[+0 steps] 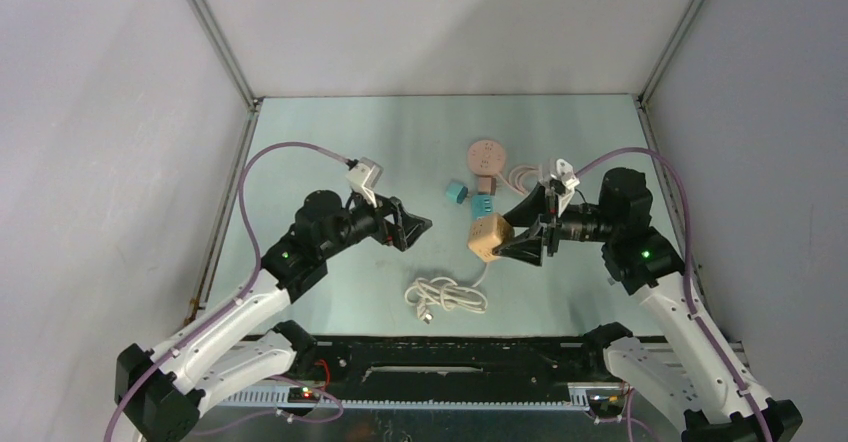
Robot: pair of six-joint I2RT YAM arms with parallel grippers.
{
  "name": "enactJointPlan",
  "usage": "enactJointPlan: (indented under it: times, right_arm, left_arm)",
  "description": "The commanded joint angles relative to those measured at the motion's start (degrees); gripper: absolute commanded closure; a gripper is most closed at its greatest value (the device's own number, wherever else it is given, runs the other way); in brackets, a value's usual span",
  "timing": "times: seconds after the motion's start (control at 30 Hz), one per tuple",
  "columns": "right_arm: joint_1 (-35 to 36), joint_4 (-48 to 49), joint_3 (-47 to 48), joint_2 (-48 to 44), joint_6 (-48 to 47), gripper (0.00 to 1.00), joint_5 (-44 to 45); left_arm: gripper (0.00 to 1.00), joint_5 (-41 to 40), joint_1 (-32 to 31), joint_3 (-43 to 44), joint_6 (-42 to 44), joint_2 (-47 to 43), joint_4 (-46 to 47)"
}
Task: Insert the plug
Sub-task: Insert the plug into the socket.
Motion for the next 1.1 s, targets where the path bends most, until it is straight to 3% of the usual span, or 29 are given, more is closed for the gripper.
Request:
enactJointPlan:
  times: [0.0,0.13,0.47,0.63,0.77,1.07]
  right_arm:
    - [-0.6,5.81,2.4,-0.21,1.39,1.0,-7.42]
    - [-1.66,2.15,3.2,1.16,0.67,1.0,-2.7]
    - [-5.77,-9.99,3.58,12.17,3.28,1.0,28.19]
    - [-11.65,-11.32,3.41,22.69,8.9,1.0,32.93]
    - [-12.32,-10.24,3.46,29.62,9.51,1.0,36.49]
    - [-2.92,-7.23,3.76,37.37,11.75,1.0,35.4]
  left_arm:
    - [0.0,3.82,0.56,-0.71,-1.92,-0.4,4.02]
    - [0.0,4.68,0.53,0.06,-1.99,1.07,3.28]
    - [0.02,4.46,1.11,-1.04,-7.57,8.18,5.6]
    - [0.06,8.16,1.49,-0.76,-10.41,13.67,7.01]
    - [0.07,8.37,1.57,-1.97,-11.41,14.13,8.22]
    - [0.06,5.13,2.48,-2.9,-9.26,9.13,4.19]
